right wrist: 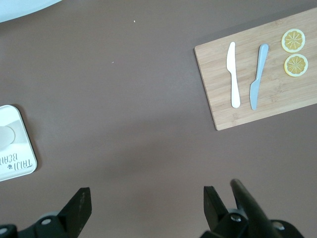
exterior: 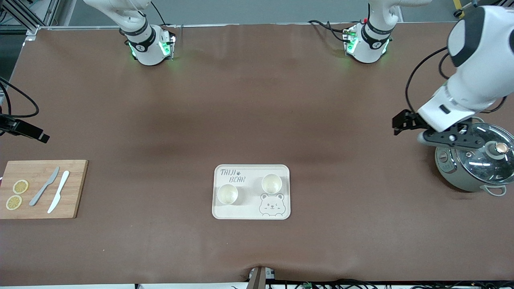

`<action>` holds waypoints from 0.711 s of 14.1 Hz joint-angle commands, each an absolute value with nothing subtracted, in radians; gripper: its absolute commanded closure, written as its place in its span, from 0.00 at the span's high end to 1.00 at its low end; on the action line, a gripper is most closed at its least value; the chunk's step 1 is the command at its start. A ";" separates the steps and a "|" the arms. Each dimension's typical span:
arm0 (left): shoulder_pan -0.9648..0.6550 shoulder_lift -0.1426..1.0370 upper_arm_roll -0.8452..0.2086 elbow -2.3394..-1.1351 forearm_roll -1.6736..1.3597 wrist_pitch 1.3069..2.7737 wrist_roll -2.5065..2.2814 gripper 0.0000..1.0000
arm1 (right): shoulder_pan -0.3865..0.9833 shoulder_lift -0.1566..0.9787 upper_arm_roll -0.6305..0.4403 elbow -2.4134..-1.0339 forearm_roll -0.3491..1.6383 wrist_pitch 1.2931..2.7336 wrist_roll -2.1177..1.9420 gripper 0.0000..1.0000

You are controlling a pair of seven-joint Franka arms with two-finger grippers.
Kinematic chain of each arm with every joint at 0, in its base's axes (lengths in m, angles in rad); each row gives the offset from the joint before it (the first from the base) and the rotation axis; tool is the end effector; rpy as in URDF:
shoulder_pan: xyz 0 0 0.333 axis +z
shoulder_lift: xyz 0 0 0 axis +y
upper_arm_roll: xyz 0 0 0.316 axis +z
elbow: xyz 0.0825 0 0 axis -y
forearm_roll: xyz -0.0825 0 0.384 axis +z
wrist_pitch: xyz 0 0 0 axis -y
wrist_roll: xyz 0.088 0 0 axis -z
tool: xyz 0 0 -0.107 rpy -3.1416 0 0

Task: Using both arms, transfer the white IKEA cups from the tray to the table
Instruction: 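Move the open left gripper over the white cup on the tray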

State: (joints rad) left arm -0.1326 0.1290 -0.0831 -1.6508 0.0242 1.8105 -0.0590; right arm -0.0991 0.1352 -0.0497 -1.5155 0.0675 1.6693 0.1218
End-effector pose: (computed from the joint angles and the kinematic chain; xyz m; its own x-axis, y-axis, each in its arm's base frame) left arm 0.5933 -0.1253 0.5328 0.9865 -0.1606 0.0318 -0.1603 -0.9870 -0.0111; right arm 0.5982 -0.0811 0.5815 0.9620 -0.2729 0.0111 -0.2717 -0.9603 -0.0624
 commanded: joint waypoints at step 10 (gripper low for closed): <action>-0.454 0.633 -0.087 -1.256 0.011 1.985 -0.483 1.00 | -0.127 0.120 -0.041 -1.509 0.069 1.667 0.121 1.00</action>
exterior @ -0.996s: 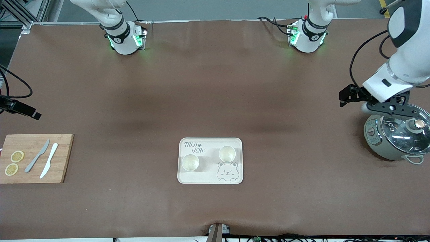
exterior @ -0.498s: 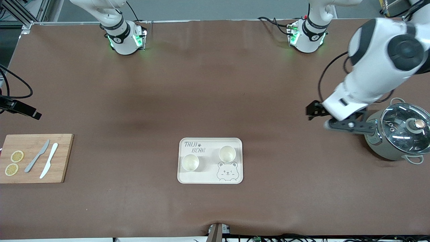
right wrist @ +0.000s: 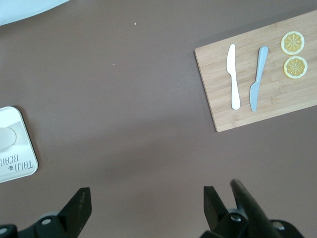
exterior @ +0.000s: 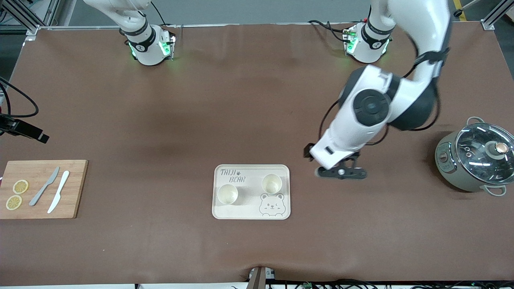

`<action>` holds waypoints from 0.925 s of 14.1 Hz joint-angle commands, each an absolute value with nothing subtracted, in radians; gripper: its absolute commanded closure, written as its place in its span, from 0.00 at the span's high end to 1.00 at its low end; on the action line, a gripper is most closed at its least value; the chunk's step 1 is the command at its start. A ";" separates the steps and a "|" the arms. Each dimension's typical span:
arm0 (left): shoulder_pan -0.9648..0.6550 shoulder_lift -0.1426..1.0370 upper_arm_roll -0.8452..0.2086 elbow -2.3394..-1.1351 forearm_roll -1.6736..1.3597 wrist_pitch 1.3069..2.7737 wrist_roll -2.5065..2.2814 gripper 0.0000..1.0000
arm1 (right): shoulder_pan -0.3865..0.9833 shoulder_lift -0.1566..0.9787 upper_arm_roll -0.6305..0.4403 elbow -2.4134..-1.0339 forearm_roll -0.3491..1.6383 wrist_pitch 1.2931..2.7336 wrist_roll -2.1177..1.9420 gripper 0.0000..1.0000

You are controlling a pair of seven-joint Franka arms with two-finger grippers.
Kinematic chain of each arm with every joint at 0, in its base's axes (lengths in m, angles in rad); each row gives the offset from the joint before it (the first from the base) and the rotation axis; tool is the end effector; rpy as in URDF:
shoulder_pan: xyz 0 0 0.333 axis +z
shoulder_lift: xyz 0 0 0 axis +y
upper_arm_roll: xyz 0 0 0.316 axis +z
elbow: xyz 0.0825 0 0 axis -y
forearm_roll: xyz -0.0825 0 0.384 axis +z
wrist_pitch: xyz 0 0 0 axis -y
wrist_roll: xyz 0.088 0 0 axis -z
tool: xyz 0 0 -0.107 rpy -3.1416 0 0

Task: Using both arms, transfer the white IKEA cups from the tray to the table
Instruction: 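Move the open left gripper over the white cup on the tray, then lower the left gripper around the cup rim and close it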

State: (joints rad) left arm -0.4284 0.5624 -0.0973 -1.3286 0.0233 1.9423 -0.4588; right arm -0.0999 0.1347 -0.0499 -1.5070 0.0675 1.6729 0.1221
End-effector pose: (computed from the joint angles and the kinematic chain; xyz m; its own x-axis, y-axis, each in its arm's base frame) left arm 0.6326 -0.3479 0.4128 0.9977 -0.0575 0.0350 -0.0593 -0.9970 0.0504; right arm 0.5988 -0.0817 0.5862 0.9614 -0.2743 0.0236 -0.2724 -0.9601 -0.0639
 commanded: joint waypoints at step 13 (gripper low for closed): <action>-0.566 0.848 -0.012 -1.258 0.020 2.330 -0.512 1.00 | -0.120 0.141 -0.035 -1.496 0.100 1.669 0.117 1.00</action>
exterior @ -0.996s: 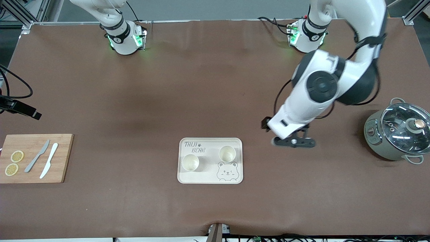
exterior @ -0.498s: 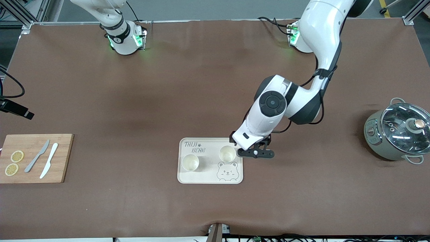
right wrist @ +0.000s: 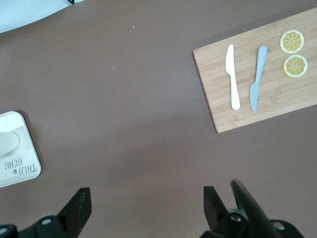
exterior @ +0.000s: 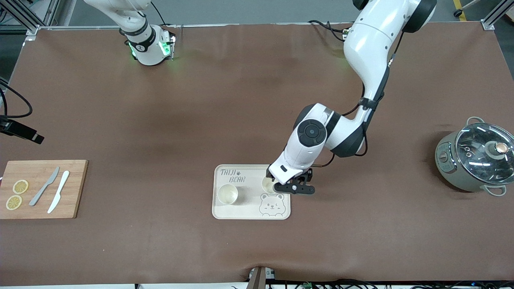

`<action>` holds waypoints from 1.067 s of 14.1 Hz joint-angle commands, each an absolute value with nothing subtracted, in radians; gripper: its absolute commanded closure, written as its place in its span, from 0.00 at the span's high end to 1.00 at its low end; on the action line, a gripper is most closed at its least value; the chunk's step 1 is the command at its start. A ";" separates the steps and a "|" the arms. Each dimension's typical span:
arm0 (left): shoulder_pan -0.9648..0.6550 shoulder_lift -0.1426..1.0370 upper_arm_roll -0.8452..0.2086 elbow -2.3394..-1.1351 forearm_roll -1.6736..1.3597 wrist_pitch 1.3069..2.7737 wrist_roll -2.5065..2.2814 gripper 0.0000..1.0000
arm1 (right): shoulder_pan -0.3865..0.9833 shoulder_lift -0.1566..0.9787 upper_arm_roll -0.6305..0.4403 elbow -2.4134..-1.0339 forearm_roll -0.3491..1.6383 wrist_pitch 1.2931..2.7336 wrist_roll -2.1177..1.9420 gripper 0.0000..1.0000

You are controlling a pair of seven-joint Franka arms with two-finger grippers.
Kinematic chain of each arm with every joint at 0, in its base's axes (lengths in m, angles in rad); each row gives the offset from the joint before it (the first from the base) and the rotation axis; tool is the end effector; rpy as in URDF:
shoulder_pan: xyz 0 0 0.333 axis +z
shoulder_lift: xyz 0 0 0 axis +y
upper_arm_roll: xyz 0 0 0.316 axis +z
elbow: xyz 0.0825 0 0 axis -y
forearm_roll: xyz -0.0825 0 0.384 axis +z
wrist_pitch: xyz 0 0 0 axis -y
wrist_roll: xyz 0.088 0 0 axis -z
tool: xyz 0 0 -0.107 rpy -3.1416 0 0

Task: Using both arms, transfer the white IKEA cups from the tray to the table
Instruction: 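Lower the left gripper around the cup rim and close it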

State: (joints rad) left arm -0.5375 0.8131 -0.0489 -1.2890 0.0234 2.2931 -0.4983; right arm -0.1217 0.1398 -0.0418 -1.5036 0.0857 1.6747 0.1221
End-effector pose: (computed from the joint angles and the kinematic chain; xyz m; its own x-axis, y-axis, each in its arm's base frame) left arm 0.6436 -0.4152 0.2789 0.9843 -0.0736 0.1602 -0.0911 -0.9903 0.1046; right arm 0.5996 -0.0887 0.5850 0.9570 -0.2893 0.0212 -0.2867 -0.9545 -0.0828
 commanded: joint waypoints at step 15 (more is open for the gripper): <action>-0.604 0.907 0.008 -1.281 0.081 2.439 -0.572 0.00 | -0.120 0.137 -0.040 -1.486 0.098 1.663 0.041 1.00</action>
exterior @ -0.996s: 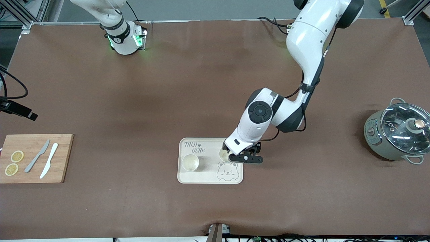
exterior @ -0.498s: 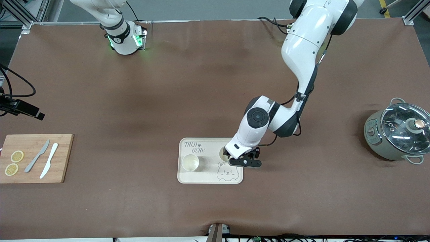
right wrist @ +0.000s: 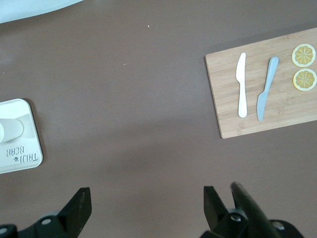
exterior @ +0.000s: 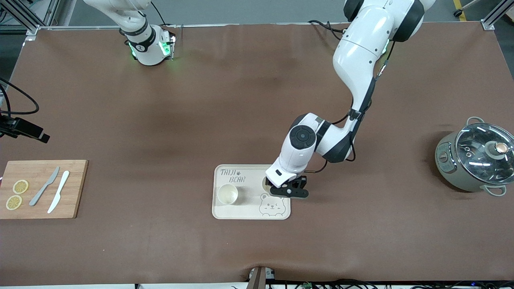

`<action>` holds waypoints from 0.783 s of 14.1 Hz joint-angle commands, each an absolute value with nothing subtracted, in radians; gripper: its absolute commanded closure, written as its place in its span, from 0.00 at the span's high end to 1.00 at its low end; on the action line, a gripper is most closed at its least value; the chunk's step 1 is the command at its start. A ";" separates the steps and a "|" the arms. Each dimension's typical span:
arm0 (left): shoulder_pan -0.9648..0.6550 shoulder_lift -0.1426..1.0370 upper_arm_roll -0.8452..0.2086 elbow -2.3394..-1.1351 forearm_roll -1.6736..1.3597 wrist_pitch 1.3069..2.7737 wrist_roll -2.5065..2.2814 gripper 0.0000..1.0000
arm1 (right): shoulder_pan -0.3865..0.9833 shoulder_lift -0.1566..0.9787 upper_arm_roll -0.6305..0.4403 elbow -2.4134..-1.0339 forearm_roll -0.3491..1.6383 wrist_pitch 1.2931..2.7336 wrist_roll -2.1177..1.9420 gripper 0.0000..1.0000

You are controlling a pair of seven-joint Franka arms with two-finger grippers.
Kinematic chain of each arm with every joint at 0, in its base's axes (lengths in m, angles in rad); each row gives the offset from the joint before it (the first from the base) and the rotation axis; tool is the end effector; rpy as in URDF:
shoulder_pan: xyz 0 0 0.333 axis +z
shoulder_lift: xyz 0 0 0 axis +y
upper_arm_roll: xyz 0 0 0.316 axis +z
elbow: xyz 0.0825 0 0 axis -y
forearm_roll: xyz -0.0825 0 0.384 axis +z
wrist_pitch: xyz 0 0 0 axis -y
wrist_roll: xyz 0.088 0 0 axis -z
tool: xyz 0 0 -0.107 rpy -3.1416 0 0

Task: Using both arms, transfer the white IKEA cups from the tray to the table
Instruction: 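Lower the left gripper around the cup rim and close it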

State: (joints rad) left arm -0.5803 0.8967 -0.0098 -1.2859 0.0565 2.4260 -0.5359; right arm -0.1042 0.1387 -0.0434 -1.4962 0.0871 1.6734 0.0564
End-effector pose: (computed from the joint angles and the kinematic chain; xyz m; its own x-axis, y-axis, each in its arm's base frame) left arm 0.6421 -0.4273 0.2302 0.9711 -0.0750 0.2264 -0.0975 -0.9912 0.0896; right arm 0.6009 -0.0790 0.5891 0.9770 -0.2104 0.0337 -0.2071 -0.9748 -0.0829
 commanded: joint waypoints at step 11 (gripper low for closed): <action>-0.552 0.858 0.011 -1.282 0.081 2.421 -0.586 0.00 | -0.133 0.164 -0.038 -1.494 0.101 1.663 -0.032 1.00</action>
State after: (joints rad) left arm -0.5797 0.9021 0.0046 -1.2729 0.0566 2.4357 -0.5610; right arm -0.1194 0.1488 -0.0470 -1.5027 0.0874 1.6699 0.0104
